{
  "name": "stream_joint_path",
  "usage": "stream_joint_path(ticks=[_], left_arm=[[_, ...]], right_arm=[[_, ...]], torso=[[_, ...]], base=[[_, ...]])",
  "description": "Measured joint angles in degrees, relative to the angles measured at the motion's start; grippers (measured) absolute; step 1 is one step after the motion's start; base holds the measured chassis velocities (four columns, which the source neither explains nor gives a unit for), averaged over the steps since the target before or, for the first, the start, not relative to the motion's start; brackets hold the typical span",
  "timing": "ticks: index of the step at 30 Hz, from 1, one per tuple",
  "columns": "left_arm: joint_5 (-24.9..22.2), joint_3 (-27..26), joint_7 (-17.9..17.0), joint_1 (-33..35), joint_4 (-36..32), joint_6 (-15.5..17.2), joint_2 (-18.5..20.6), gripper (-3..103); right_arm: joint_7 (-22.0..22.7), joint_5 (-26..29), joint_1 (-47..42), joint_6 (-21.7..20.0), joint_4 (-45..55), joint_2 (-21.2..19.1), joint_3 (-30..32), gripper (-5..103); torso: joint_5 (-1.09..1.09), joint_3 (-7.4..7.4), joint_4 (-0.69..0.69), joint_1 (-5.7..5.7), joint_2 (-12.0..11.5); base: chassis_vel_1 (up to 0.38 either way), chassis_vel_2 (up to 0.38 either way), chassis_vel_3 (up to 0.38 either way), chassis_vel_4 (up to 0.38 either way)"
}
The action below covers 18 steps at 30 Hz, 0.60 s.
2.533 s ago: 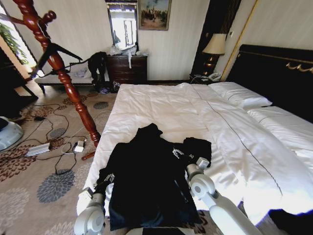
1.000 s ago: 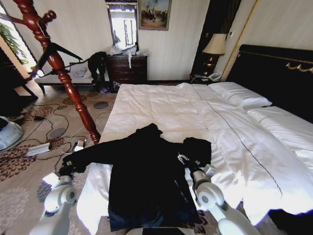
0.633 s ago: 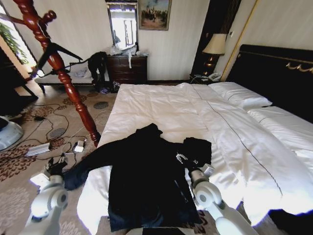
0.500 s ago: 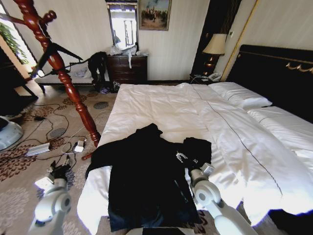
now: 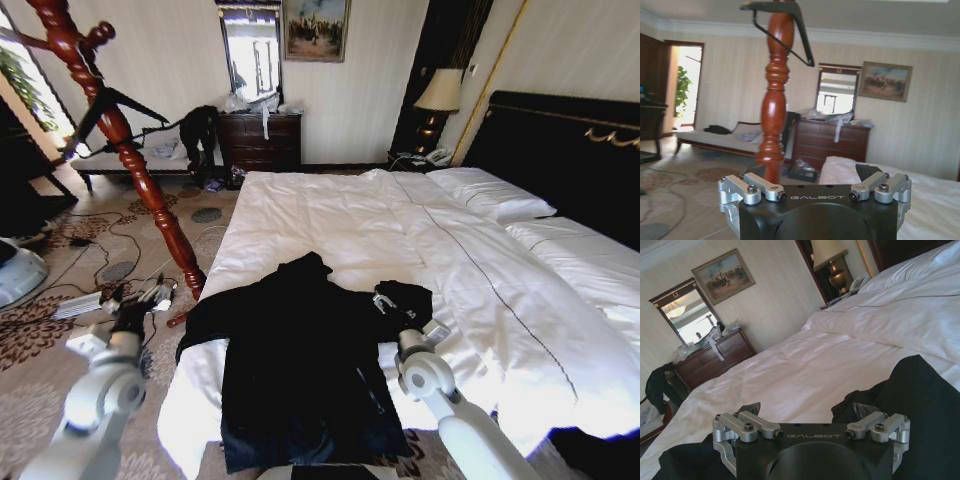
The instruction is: Pick up the clothes from the bed and hang them on the clothes hanger.
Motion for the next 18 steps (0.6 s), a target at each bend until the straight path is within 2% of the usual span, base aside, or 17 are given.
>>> stream_joint_path(ticks=[1,3,4,5,7,8,10,11,12,13,14,17,18], left_arm=[[-1.12,2.26,0.17,-3.41,1.80,-0.27,1.19,100],[-3.14,7.23,0.17,-10.61,5.03,-0.36,2.82,100],[-3.14,7.23,0.17,-10.61,5.03,-0.36,2.82,100],[-3.95,10.18,-0.22,-14.99,6.71,-0.17,3.45,100],[-4.23,11.13,-0.48,-16.71,7.21,0.13,3.68,100],[-5.22,12.43,-1.16,-20.39,7.58,1.28,4.71,100],[-7.19,13.29,-1.79,-24.71,7.10,3.18,7.34,100],[-8.29,13.99,-1.95,-27.51,7.06,4.05,9.11,100],[-9.03,14.58,-1.94,-29.36,7.20,4.42,10.22,100],[-10.87,16.43,-1.80,-33.95,8.27,4.85,12.81,100],[-10.87,16.43,-1.80,-33.95,8.27,4.85,12.81,100],[-14.65,21.25,-1.06,-43.25,11.79,4.99,16.48,100],[-16.77,24.53,-1.07,-49.05,13.81,5.21,17.94,100]], right_arm=[[-0.26,-0.18,0.40,0.27,-0.68,0.36,-0.09,100],[-0.61,-0.54,0.75,0.57,-1.72,1.09,-0.25,100],[-0.61,-0.54,0.75,0.57,-1.72,1.09,-0.25,100],[-0.67,-0.75,0.58,0.67,-2.11,1.46,-0.14,100],[-0.67,-0.80,0.50,0.69,-2.23,1.51,-0.10,100],[-0.67,-0.93,0.60,0.70,-2.65,1.56,-0.19,100],[-0.74,-0.94,0.83,0.70,-3.00,1.49,-0.47,100],[-0.75,-0.94,0.77,0.71,-3.03,1.41,-0.43,100],[-0.76,-0.95,0.69,0.71,-3.04,1.36,-0.38,100],[-0.79,-1.00,0.55,0.70,-3.14,1.30,-0.25,100],[-0.79,-1.00,0.55,0.70,-3.14,1.30,-0.25,100],[-0.81,-1.31,0.54,0.71,-3.49,1.67,-0.18,100],[-0.81,-1.47,0.57,0.71,-3.50,2.32,-0.32,100]], torso=[[0.02,0.00,-0.02,0.00,0.00],[0.04,0.01,0.03,0.01,0.00],[0.04,0.01,0.03,0.01,0.00],[0.02,0.01,-0.01,0.01,0.00],[0.00,0.01,-0.02,0.01,0.00],[0.00,0.01,-0.04,0.01,0.00],[0.05,0.01,0.06,0.01,-0.01],[0.03,0.01,0.07,0.01,0.00],[0.02,0.00,0.06,0.01,0.00],[0.03,0.00,0.03,0.00,0.00],[0.03,0.00,0.03,0.00,0.00],[0.02,0.00,0.02,0.00,0.00],[0.02,0.00,0.00,0.02,-0.01]], base=[[0.000,0.000,0.000,0.000],[0.000,0.000,0.000,0.000],[0.000,0.000,0.000,0.000],[0.000,0.000,0.000,0.000],[0.000,0.000,0.000,0.000],[0.000,0.000,0.000,0.000],[0.000,0.000,0.000,0.000],[0.000,0.000,0.000,0.000],[0.000,0.000,0.000,0.000],[0.000,0.000,0.000,0.000],[0.000,0.000,0.000,0.000],[0.000,0.000,0.000,0.000],[0.000,0.000,0.000,0.000]])
